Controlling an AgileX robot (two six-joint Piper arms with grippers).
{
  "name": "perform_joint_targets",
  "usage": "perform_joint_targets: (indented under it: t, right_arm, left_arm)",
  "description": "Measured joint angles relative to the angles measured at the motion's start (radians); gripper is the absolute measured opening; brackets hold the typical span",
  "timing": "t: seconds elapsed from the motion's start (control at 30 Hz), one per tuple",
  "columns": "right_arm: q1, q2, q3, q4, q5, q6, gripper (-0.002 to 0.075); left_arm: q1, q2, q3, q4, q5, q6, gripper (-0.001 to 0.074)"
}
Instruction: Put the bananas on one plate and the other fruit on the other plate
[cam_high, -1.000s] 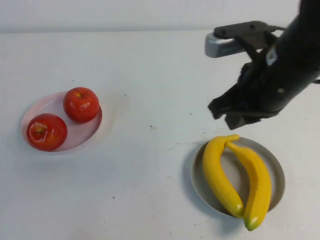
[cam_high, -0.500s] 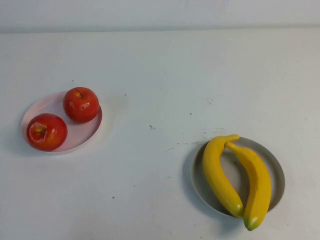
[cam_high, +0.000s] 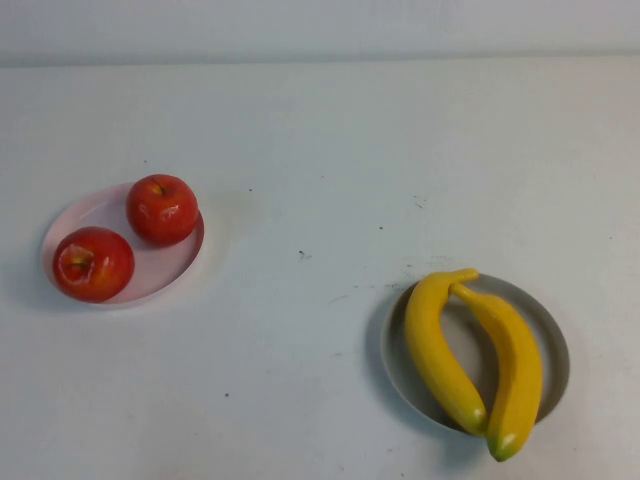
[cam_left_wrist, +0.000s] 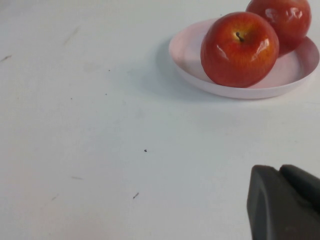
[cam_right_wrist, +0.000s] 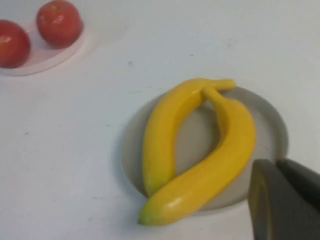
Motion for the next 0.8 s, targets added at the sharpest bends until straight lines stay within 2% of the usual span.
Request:
perform_joint_targets:
  t: [0.07,0.3,0.37,0.53,0.8]
  right_arm:
    - [-0.065,-0.006,0.040,0.000,-0.034,0.002,-0.0015]
    - [-0.399,-0.020,0.180,-0.002,-0.249,0.004,-0.0015]
    - [-0.459,-0.043,0.212,-0.002,-0.296,0.004,-0.0015]
    - [-0.512,-0.169,0.255,-0.005,-0.333,0.004,-0.0015]
    - [-0.516,-0.294,0.256,-0.018,-0.209,0.004,-0.0015]
  left_arm:
    - [0.000,0.000,0.000,0.000,0.000,0.000,-0.0001]
    - [0.000,0.000,0.000,0.000,0.000,0.000,-0.0001]
    - [0.000,0.000,0.000,0.000,0.000,0.000,-0.0001]
    - [0.000,0.000,0.000,0.000,0.000,0.000,-0.0001]
    - [0.000,0.000,0.000,0.000,0.000,0.000,-0.0001]
